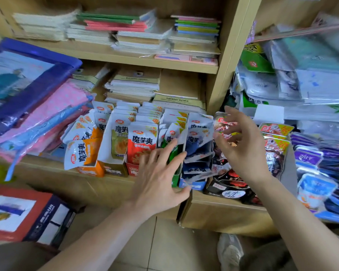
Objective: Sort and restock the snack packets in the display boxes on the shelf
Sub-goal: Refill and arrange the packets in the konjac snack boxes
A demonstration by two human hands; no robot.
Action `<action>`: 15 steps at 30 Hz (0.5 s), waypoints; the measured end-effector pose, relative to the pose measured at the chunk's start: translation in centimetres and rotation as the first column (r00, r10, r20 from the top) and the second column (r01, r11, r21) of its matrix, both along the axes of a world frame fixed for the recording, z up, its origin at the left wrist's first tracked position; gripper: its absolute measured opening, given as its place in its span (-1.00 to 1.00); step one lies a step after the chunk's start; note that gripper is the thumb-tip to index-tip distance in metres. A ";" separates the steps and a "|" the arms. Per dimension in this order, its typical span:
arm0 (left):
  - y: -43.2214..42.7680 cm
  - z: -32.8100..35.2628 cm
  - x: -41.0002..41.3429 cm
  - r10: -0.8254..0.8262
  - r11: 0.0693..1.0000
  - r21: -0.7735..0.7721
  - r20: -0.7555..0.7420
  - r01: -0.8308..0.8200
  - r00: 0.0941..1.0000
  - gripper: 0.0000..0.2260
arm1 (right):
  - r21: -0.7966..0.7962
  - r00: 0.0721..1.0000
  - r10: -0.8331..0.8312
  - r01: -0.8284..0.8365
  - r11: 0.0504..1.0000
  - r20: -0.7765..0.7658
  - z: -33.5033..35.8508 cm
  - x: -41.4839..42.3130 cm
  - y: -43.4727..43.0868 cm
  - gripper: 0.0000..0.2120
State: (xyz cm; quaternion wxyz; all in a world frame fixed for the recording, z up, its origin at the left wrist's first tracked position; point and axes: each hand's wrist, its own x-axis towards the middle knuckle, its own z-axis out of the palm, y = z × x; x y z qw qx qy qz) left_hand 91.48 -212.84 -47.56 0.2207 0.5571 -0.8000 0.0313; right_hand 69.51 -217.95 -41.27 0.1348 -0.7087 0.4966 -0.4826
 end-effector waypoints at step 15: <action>0.2 -0.5 4.3 0.172 0.964 -0.195 -0.055 -0.180 0.984 -0.50 | 0.126 0.706 0.295 -0.283 0.951 -0.644 -3.5 0.6 2.4 -0.80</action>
